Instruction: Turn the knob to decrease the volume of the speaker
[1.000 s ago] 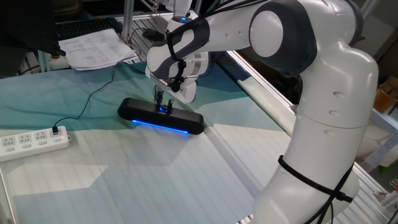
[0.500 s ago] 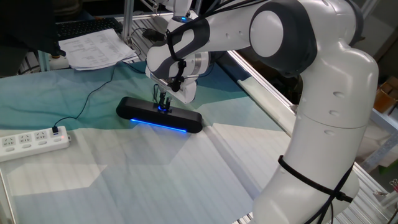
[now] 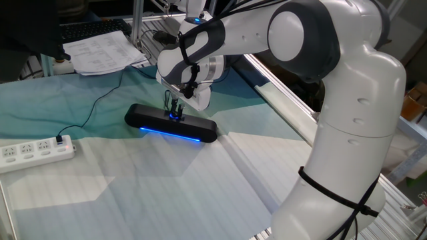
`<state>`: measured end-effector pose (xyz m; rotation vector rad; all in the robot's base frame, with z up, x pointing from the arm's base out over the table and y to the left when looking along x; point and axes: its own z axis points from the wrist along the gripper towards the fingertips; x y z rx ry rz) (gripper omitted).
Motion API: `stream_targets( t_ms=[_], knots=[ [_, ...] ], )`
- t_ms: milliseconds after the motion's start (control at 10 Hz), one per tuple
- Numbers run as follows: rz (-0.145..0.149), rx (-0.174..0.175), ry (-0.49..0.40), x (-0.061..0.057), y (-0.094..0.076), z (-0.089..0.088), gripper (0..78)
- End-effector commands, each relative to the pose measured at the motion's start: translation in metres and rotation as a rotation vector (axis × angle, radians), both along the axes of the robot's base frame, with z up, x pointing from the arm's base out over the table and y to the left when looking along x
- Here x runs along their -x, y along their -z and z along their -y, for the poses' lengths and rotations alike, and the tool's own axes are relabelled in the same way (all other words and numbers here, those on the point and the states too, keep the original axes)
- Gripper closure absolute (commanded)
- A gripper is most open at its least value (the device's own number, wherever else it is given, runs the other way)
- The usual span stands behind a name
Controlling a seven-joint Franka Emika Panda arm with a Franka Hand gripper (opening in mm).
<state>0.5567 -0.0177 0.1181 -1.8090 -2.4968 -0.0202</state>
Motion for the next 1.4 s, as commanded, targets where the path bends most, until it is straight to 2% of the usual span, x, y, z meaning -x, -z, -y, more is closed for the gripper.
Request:
stream_targets(
  t_ms=[100,500,600,1400],
  knots=[
    [0.005,0.014,-0.176,0.0002,-0.0018,-0.0016,76.4],
    [0.005,0.023,-0.238,0.0003,-0.0018,-0.0017,76.4],
    [0.006,0.028,-0.290,0.0005,-0.0018,-0.0017,76.4],
    [0.011,0.018,-0.487,0.0009,-0.0021,-0.0026,76.4]
  ],
)
